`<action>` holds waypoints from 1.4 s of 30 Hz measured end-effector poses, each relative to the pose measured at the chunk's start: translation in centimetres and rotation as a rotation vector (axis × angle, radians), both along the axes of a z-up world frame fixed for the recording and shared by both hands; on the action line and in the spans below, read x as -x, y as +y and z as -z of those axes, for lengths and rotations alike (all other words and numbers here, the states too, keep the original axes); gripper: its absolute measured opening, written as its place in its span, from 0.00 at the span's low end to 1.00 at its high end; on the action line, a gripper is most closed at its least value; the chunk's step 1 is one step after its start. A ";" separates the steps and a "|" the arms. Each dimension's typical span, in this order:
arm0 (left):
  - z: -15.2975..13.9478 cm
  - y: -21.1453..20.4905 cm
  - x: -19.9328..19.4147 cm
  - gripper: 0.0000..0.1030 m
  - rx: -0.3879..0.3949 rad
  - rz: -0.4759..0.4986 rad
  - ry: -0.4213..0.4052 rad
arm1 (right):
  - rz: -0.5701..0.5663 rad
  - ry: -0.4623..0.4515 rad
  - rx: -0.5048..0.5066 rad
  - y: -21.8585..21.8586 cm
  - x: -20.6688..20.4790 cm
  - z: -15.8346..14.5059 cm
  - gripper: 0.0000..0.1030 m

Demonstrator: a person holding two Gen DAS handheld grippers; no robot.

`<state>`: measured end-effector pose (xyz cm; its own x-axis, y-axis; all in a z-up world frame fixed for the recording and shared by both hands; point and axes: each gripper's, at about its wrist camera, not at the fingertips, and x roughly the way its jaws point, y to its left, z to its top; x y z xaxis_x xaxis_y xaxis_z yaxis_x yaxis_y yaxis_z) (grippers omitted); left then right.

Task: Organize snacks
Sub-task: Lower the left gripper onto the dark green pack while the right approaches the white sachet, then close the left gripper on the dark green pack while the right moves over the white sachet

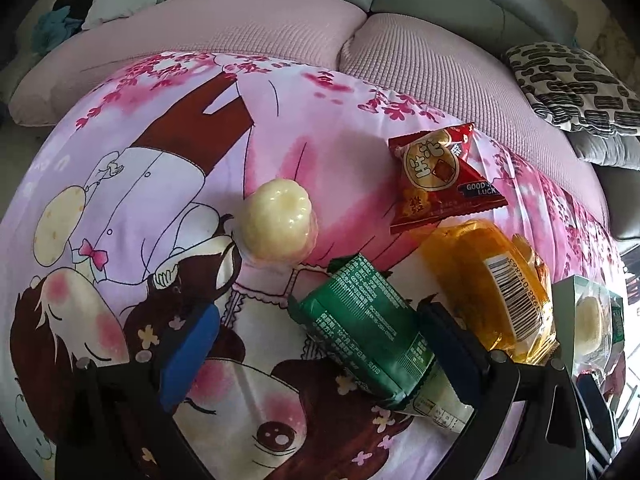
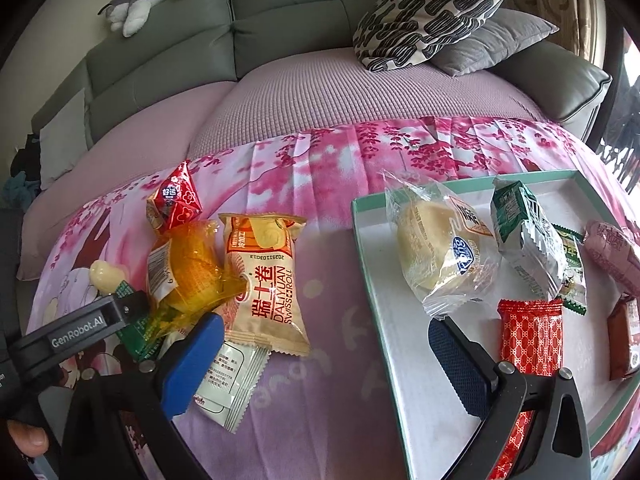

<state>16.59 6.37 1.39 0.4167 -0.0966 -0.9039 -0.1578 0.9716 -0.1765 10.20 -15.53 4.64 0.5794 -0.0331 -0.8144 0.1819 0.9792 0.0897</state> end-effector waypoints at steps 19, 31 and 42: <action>-0.2 0.8 0.5 0.49 0.010 -0.022 -0.009 | -0.008 0.010 -0.010 0.1 0.1 0.1 1.00; -0.4 0.9 2.8 0.40 -0.022 0.003 -0.009 | -0.058 0.025 -0.008 1.1 0.3 0.4 1.00; 0.0 2.2 6.0 0.40 -0.018 -0.007 0.009 | -0.080 0.019 0.016 2.4 1.3 0.2 1.00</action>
<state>10.59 8.56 1.43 0.4089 -0.0771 -0.9093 -0.1666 0.9734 -0.1575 8.91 -13.11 4.39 0.5655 -0.0006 -0.8247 0.1048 0.9920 0.0711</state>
